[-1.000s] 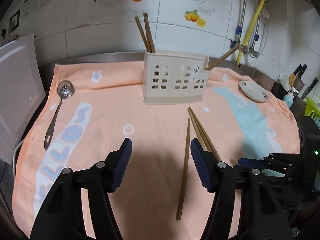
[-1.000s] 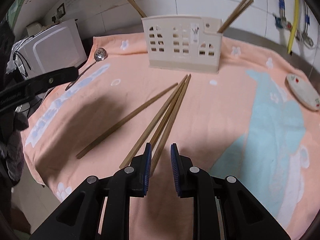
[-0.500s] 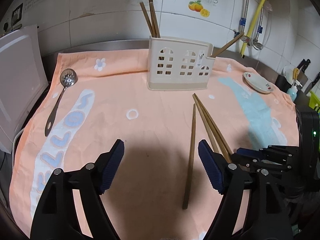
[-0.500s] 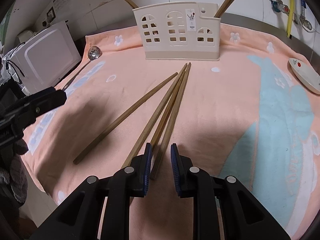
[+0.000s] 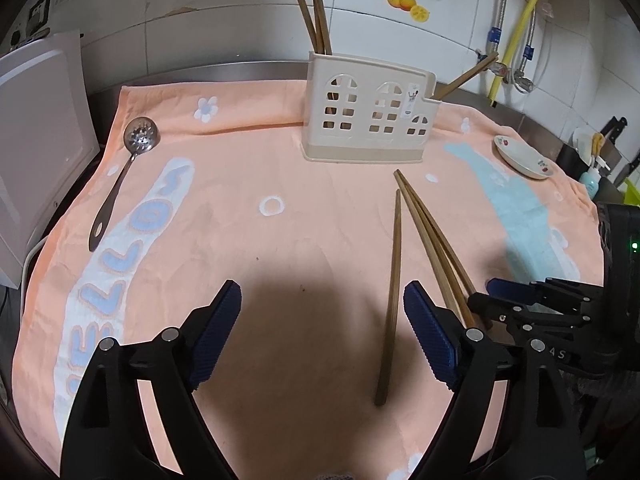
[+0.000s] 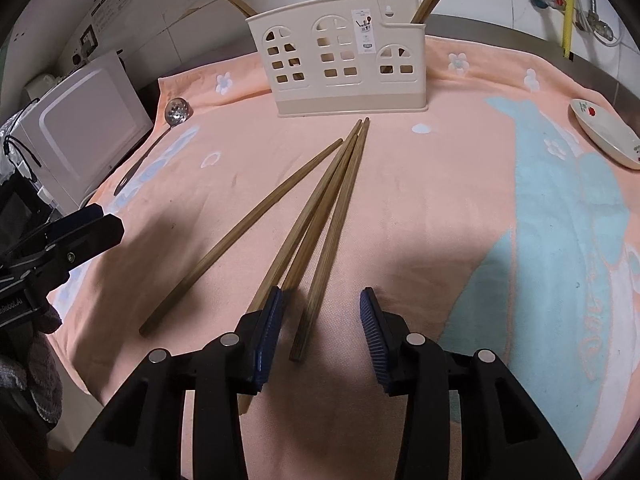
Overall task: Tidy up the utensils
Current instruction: 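Move both open grippers back down toward the remaining chopsticks, then close left gripper on a chopstick while right gripper closes on another, then lift both chopsticks upright and carry them above the white holder, then open both grippers to release the chopsticks into the holder, then move both open grippers back toward the last two chopsticks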
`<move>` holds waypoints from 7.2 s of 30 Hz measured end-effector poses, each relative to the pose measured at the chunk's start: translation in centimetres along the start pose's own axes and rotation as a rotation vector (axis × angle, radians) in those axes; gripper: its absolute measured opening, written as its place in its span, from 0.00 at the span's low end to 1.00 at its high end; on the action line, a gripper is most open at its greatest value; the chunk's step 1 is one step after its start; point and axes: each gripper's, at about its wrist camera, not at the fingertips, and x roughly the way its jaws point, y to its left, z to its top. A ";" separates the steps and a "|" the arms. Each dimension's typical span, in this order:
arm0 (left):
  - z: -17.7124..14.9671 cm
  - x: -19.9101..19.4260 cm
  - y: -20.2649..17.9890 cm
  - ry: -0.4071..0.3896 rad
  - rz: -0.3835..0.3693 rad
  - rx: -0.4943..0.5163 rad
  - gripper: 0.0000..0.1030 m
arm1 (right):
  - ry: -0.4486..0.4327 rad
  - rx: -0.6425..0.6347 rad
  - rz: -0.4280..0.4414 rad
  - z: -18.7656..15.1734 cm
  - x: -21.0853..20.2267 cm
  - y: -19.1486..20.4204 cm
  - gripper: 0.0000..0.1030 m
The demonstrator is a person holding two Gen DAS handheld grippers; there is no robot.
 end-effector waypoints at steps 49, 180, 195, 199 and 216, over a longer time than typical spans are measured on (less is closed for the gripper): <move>-3.0 3.3 -4.0 0.110 -0.147 0.083 0.26 | -0.027 -0.028 -0.130 -0.9 -0.6 -1.1 0.06; 6.8 -4.8 -0.8 -0.232 0.063 -0.022 0.95 | -0.330 -0.155 -0.209 6.7 -10.0 -0.9 0.93; 4.5 -4.3 0.0 -0.181 0.091 -0.059 0.95 | -0.264 -0.113 -0.218 3.8 -8.2 -0.9 0.93; 4.1 -4.0 0.0 -0.168 0.091 -0.059 0.95 | -0.249 -0.109 -0.220 3.3 -7.9 -0.9 0.93; 2.9 -3.4 0.3 -0.131 0.090 -0.078 0.95 | -0.184 -0.081 -0.186 1.0 -6.2 -0.1 0.93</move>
